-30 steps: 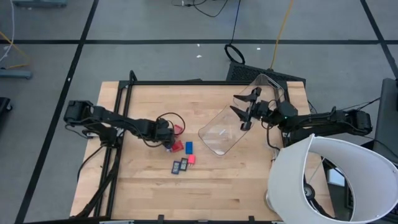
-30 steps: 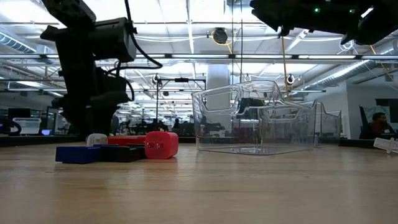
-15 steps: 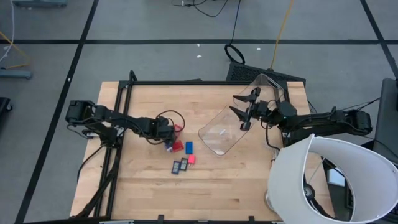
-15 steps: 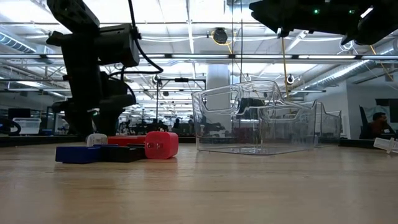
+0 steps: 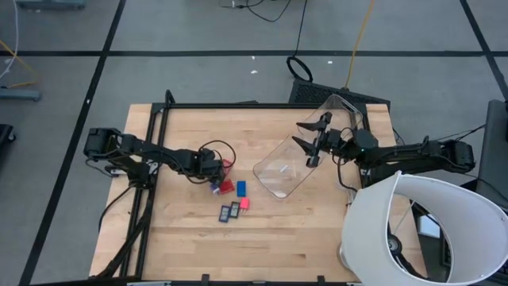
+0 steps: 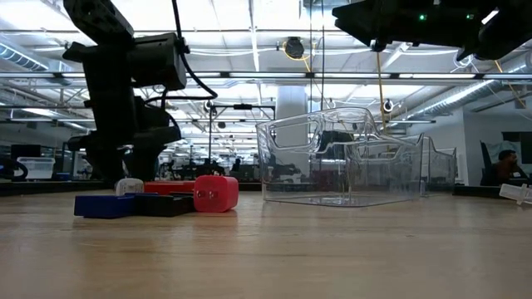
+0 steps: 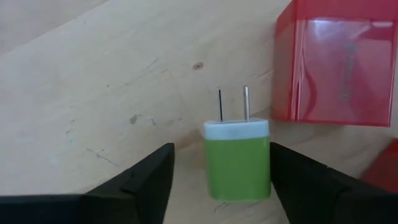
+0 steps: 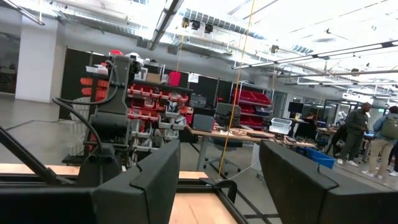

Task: Pick & Place Office items
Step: Put the green charger adapter into the right transparent bin

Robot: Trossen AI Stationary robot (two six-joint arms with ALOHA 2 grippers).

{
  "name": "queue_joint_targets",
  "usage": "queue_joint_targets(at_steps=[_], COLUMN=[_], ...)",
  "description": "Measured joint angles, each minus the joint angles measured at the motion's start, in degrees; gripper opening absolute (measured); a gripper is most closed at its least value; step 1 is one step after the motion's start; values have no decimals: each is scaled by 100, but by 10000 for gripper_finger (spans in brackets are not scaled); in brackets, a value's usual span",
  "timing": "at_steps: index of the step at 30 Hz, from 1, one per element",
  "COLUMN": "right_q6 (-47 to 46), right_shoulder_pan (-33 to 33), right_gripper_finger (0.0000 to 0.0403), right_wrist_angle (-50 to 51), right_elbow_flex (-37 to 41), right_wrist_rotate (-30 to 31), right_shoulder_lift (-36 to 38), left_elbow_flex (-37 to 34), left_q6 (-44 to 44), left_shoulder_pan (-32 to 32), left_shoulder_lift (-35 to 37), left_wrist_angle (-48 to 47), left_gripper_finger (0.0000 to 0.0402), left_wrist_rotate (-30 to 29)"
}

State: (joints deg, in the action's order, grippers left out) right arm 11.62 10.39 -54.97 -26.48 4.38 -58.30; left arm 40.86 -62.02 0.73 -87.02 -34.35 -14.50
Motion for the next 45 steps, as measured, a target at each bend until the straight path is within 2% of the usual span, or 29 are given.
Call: queue_joint_targets(at_steps=[5, 9, 18, 29, 32, 35, 38, 45], right_q6=[4, 19, 19, 19, 19, 19, 21, 421], right_shoulder_pan=[0, 0, 1, 1, 0, 0, 2, 2], right_gripper_finger=[212, 212, 212, 212, 212, 212, 212, 212], right_wrist_angle=[-1, -1, -1, 44, 84, 142, 189, 536], right_elbow_flex=[0, 0, 0, 0, 0, 0, 0, 0], right_wrist_rotate=[2, 2, 2, 4, 4, 30, 186, 306], right_shoulder_lift=[0, 0, 0, 0, 0, 0, 0, 0], left_elbow_flex=[0, 0, 15, 1194, 1507, 1582, 1582, 1580], left_q6=[146, 600, 1786, 2478, 2697, 3111, 3907, 4959], left_shoulder_pan=[0, 0, 120, 26, -18, 12, 136, 526], left_shoulder_lift=[0, 2, 2, 2, 2, 7, 7, 7], left_wrist_angle=[16, 66, 95, -1202, -1070, -238, 750, 2706], left_gripper_finger=[180, 146, 140, 136, 140, 141, 142, 139], left_wrist_rotate=[-83, -99, -180, -1781, -2164, -2550, -2300, -144])
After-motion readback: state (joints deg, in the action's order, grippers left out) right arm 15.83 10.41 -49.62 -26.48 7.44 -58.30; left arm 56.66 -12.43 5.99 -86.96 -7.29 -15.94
